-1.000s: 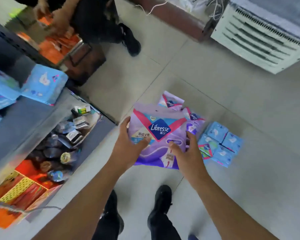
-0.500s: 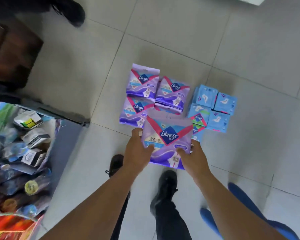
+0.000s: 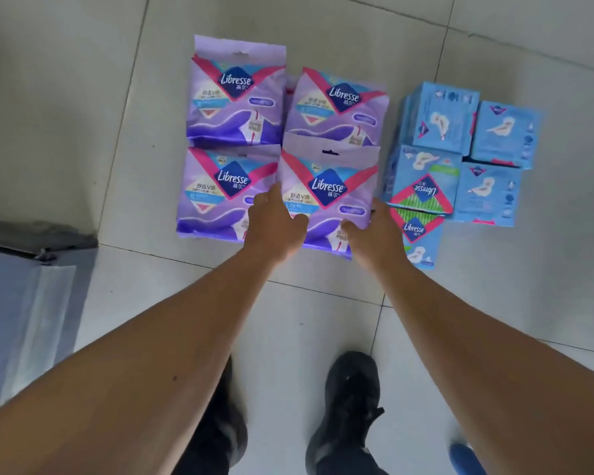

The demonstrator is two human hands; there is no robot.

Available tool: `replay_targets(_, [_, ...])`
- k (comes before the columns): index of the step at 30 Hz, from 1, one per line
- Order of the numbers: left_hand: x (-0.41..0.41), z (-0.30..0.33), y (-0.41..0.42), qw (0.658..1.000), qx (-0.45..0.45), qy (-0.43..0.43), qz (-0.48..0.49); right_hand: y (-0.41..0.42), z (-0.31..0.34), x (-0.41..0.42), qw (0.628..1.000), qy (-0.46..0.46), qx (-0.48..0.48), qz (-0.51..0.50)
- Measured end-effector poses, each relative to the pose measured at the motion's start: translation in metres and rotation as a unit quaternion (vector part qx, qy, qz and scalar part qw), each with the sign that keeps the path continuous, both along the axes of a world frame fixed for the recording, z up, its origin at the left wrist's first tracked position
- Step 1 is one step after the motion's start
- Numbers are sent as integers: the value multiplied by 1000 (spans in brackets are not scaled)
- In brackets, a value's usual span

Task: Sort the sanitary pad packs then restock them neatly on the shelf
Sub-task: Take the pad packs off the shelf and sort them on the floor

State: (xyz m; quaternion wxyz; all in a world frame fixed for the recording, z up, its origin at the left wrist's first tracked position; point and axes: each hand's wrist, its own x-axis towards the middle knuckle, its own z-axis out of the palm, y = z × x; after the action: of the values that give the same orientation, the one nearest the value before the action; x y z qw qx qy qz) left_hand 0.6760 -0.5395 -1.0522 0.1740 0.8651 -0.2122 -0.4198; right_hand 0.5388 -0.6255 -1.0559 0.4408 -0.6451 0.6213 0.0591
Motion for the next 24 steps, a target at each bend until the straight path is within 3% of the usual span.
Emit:
replay_targets(5, [1, -18, 2, 996, 19, 45, -80, -3, -19, 3, 998, 50, 12, 46])
replay_targets(14, [11, -25, -2, 987, 36, 99, -119, -2, -24, 8, 996, 70, 16, 47])
replay_targets(20, [10, 4, 13, 995, 24, 18, -98, 8, 4, 11, 991, 94, -35, 92])
replay_targets(24, [6, 66, 32, 989, 17, -69, -127, 24, 69, 8, 960, 98, -128, 231])
